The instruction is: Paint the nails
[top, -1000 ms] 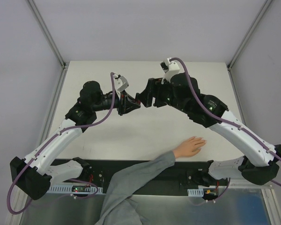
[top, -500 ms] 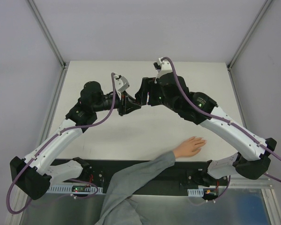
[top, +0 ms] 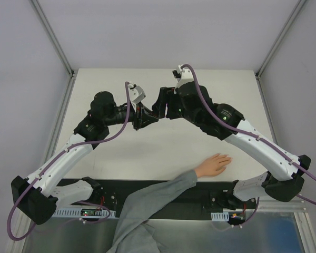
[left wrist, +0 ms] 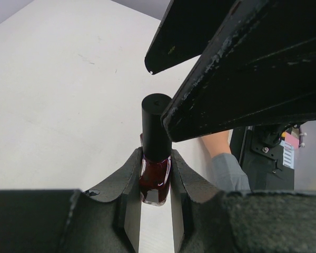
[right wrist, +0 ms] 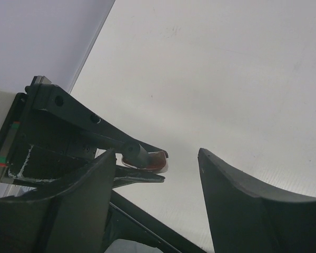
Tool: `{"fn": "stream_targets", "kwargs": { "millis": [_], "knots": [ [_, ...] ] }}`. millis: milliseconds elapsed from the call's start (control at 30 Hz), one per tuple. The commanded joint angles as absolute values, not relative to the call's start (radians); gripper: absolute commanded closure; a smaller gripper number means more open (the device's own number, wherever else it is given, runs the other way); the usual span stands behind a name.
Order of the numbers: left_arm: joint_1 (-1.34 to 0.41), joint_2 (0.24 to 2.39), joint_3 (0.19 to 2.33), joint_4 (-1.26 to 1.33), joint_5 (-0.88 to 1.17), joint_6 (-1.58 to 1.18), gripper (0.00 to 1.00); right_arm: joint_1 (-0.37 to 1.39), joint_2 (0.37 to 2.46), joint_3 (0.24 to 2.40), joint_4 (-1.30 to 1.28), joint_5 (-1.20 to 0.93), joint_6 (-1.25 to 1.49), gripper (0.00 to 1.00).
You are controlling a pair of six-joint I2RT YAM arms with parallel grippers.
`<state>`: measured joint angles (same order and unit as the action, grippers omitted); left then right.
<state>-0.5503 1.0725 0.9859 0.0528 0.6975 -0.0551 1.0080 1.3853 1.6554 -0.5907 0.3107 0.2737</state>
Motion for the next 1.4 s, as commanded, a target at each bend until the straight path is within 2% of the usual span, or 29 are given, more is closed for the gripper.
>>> {"fn": "stream_targets", "kwargs": {
  "millis": [0,667,867,967,1000,1067,1100,1133,1167,1200,1367],
  "knots": [
    [-0.557,1.049,1.026,0.072,0.693,-0.032,1.0,1.019,1.394,1.7,-0.575,0.324,0.282,0.34],
    [-0.569,1.031,1.023,0.071,0.712,-0.031,1.0,1.051,1.431,1.741,-0.621,0.373,0.273,0.45],
    [-0.571,1.019,1.022,0.072,0.729,-0.026,1.0,1.049,1.456,1.743,-0.624,0.348,0.262,0.58],
    [-0.571,1.017,1.022,0.075,0.823,-0.025,1.0,1.049,1.448,1.717,-0.624,0.295,0.201,0.77],
    [-0.571,1.019,1.023,0.075,0.866,-0.02,1.0,1.049,1.442,1.694,-0.612,0.264,0.158,0.99],
    [-0.571,1.019,1.029,0.078,1.002,-0.018,1.0,1.04,1.407,1.658,-0.586,0.029,-0.053,1.0],
    [-0.571,1.02,1.032,0.083,1.219,-0.024,1.0,1.032,1.396,1.637,-0.584,-0.168,-0.142,1.0],
    [-0.575,1.025,1.035,0.133,1.347,-0.047,1.0,1.028,1.364,1.599,-0.606,-0.571,-0.237,0.99],
    [-0.583,1.026,1.034,0.17,1.426,-0.087,1.0,1.032,1.323,1.545,-0.607,-0.666,-0.347,1.0],
    [-0.591,1.026,1.031,0.204,1.486,-0.142,1.0,1.028,1.284,1.492,-0.501,-0.689,-0.325,1.0],
    [-0.591,1.008,1.002,0.262,1.468,-0.164,1.0,0.967,1.212,1.442,-0.503,-0.732,-0.319,1.0]
  ]
}}
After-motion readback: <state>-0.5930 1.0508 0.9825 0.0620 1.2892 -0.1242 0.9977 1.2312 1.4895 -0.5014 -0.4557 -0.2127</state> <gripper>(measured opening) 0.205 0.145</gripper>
